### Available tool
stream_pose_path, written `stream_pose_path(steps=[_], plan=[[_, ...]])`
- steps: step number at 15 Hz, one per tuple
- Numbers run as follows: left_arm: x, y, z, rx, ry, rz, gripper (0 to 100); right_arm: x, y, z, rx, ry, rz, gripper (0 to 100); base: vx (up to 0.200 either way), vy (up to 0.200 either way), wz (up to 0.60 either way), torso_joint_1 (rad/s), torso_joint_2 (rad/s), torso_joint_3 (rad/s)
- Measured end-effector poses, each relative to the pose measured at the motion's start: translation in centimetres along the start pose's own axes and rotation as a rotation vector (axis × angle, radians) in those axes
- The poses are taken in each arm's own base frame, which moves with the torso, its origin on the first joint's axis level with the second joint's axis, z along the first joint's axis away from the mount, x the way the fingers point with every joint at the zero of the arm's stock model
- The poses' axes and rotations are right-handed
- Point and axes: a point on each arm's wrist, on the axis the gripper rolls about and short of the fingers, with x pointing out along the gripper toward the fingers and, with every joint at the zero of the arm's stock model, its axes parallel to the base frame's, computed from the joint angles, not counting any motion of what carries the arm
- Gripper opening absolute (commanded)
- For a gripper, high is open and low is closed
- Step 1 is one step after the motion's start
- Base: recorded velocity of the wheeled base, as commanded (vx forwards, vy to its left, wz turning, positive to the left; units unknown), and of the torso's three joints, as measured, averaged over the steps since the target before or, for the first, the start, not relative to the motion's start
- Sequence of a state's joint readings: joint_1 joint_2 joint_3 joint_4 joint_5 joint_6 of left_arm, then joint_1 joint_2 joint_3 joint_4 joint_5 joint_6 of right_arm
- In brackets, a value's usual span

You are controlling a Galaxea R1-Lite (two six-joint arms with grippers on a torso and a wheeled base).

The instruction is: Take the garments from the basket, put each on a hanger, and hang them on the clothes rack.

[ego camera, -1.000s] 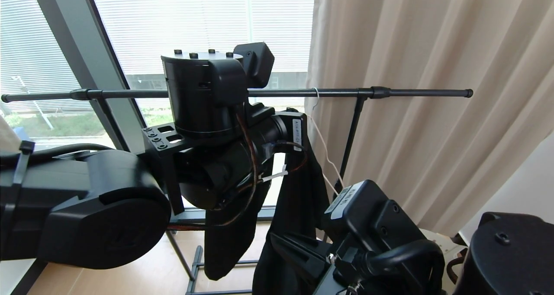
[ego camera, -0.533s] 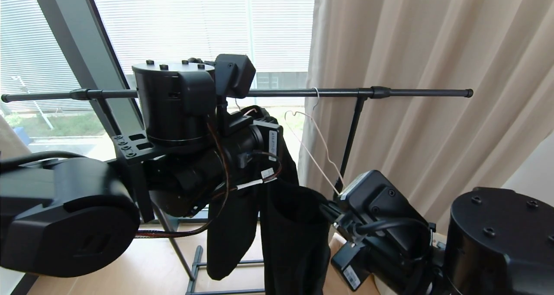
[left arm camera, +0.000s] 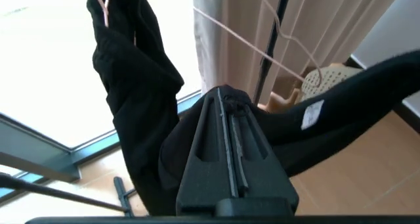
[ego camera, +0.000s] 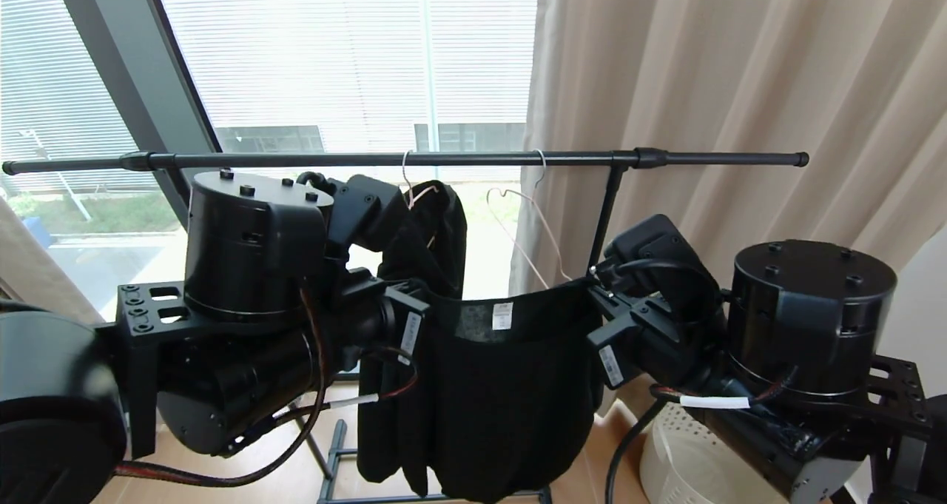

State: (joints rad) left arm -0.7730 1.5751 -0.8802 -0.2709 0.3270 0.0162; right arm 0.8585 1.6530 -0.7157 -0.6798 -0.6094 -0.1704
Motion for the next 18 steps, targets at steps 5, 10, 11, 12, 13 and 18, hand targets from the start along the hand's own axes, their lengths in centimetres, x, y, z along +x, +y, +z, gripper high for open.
stream_pose_path(steps=[5, 10, 11, 12, 13, 18], plan=[[-2.3, -1.9, -2.6, -0.029, 0.147, -0.08, 0, 2.5, 1.1, 2.7, 0.213, -0.053, -0.068, 0, 0.0, 0.0, 0.0, 0.0, 0.0, 0.0], [-4.2, -5.2, -3.6, -0.169, 0.242, -0.259, 0, 4.1, 2.2, 4.1, 0.321, -0.086, -0.065, 0, 0.0, 0.0, 0.0, 0.0, 0.0, 0.0], [-4.5, -5.9, -3.5, -0.198, 0.243, -0.283, 0, 4.2, 2.4, 4.0, 0.318, -0.081, -0.06, 0, 0.0, 0.0, 0.0, 0.0, 0.0, 0.0], [-4.8, -6.5, -3.3, -0.217, 0.243, -0.304, 0, 4.3, 2.7, 3.9, 0.315, -0.079, -0.054, 0, 0.0, 0.0, 0.0, 0.0, 0.0, 0.0], [-4.9, -6.9, -3.0, -0.239, 0.24, -0.321, 0, 4.3, 2.9, 3.8, 0.312, -0.076, -0.051, 0, 0.0, 0.0, 0.0, 0.0, 0.0, 0.0], [-4.9, -7.9, -2.4, -0.262, 0.248, -0.402, 0, 4.3, 3.2, 3.5, 0.307, -0.066, -0.046, 0, 0.0, 0.0, 0.0, 0.0, 0.0, 0.0]])
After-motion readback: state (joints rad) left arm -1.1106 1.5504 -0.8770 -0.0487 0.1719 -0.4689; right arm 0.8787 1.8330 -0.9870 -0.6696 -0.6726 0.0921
